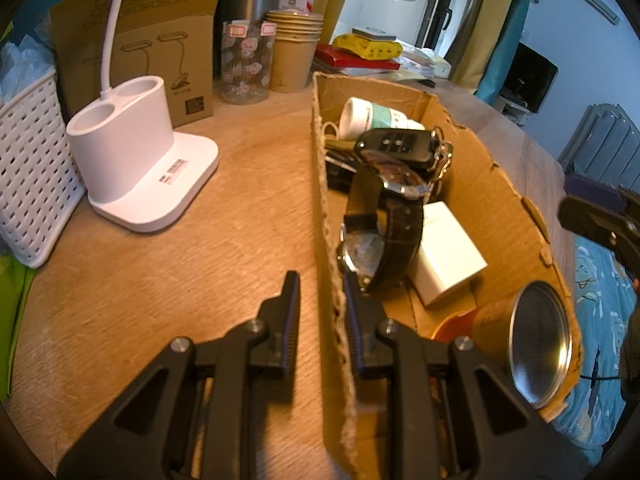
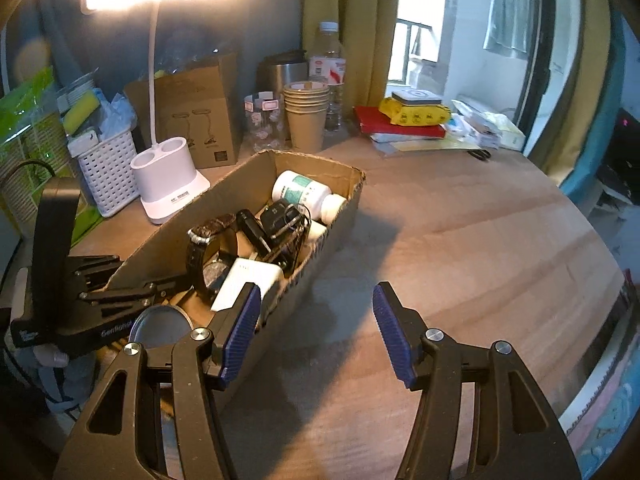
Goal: Organize rigid objects
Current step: 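Withdraw the open right tool from the box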
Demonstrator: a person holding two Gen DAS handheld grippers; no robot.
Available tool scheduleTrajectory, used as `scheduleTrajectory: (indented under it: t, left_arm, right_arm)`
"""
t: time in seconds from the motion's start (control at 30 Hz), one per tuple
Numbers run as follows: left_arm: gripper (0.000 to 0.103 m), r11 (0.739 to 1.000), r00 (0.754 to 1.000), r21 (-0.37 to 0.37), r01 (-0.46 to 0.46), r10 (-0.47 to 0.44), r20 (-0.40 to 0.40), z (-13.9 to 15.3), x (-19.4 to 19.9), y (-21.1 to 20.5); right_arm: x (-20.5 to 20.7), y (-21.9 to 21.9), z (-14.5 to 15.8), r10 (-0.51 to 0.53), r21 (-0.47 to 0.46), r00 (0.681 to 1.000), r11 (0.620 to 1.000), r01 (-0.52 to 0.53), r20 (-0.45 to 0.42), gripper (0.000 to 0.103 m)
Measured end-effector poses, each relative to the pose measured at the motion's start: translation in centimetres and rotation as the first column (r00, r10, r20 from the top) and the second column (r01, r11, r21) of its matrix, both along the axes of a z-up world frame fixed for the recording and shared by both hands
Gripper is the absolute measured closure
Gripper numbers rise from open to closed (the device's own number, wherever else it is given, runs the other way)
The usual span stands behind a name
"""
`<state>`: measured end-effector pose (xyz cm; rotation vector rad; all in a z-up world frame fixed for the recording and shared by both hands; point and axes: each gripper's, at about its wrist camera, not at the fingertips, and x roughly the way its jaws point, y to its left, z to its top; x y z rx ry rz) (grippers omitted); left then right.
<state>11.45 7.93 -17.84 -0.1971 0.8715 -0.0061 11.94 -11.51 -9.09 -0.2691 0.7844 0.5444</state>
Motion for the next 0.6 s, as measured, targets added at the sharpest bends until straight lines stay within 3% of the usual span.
scheduleTrajectory:
  t: [0.3, 0.6]
  left_arm:
    - [0.080, 1.000, 1.000, 0.015, -0.003, 0.003, 0.001, 0.1, 0.0, -0.1]
    - [0.080, 0.998, 0.999, 0.057, 0.036, -0.036, 0.008, 0.3, 0.5, -2.9]
  right_arm:
    - [-2.1, -1.4, 0.2, -0.060, 0.016, 0.998, 0.998, 0.060, 0.010, 0.041]
    - [-2.8, -2.5, 0.1, -0.090, 0.044, 0.996, 0.995, 0.090, 0.002, 0.041]
